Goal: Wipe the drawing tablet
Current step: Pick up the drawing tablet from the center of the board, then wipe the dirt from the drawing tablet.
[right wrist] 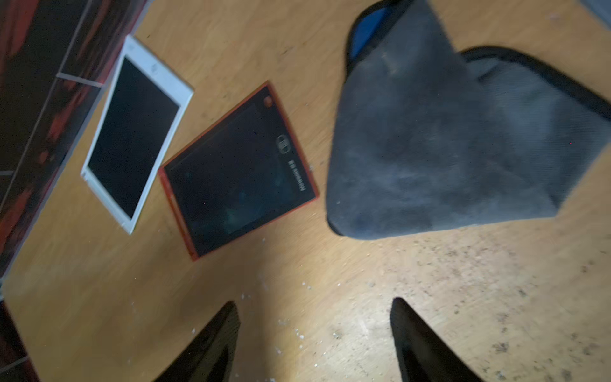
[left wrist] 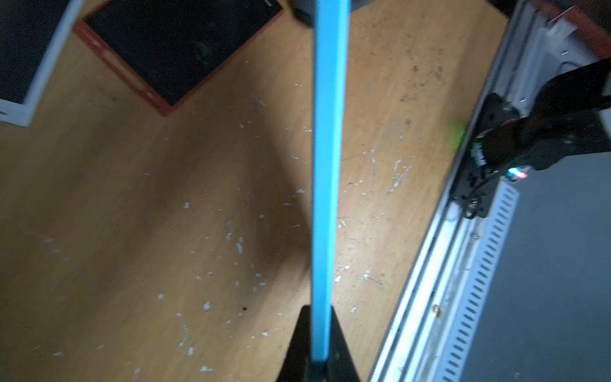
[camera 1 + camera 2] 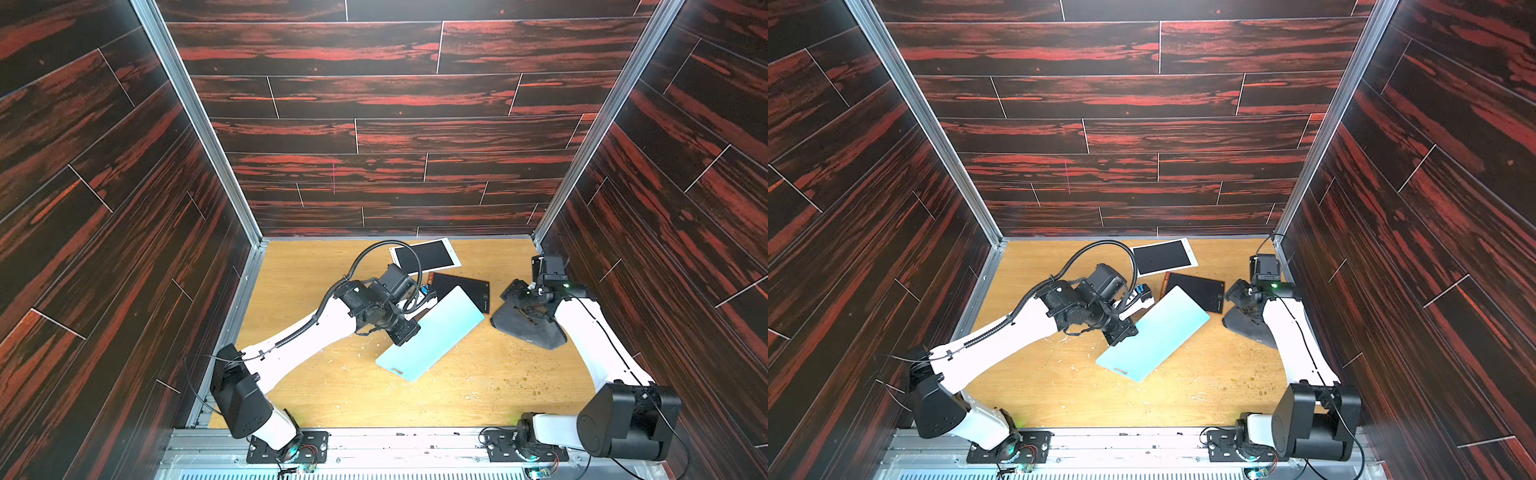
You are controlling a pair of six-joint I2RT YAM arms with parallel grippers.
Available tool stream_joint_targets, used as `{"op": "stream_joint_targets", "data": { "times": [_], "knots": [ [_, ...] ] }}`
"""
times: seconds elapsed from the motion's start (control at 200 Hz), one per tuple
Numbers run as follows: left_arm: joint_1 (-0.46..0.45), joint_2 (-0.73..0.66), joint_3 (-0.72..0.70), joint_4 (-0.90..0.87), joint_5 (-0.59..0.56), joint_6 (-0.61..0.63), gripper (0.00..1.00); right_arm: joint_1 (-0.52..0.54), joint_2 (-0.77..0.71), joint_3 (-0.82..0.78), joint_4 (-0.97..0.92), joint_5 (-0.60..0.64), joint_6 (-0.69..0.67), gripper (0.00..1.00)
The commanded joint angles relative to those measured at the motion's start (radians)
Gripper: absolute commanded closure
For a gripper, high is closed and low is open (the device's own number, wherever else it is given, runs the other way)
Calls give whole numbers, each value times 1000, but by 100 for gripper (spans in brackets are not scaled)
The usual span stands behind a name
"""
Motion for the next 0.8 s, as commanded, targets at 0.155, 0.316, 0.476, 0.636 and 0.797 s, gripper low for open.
{"op": "stream_joint_targets", "data": {
  "times": [0.155,0.316,0.476,0.636,0.797],
  "knots": [
    [159,-45,-118,78,277,-162,100,-106,95,4,-79,125,40,26],
    [225,-82,-226,211,305,-312,100,-137,135,-9,-39,154,23,27],
    [231,-112,-293,243,238,-325,100,-140,220,-3,-16,209,10,27],
    [231,-145,-352,305,250,-360,100,-151,336,26,68,184,-36,27],
    [232,-164,-376,310,234,-366,100,-151,487,104,84,108,-79,23]
  ]
}}
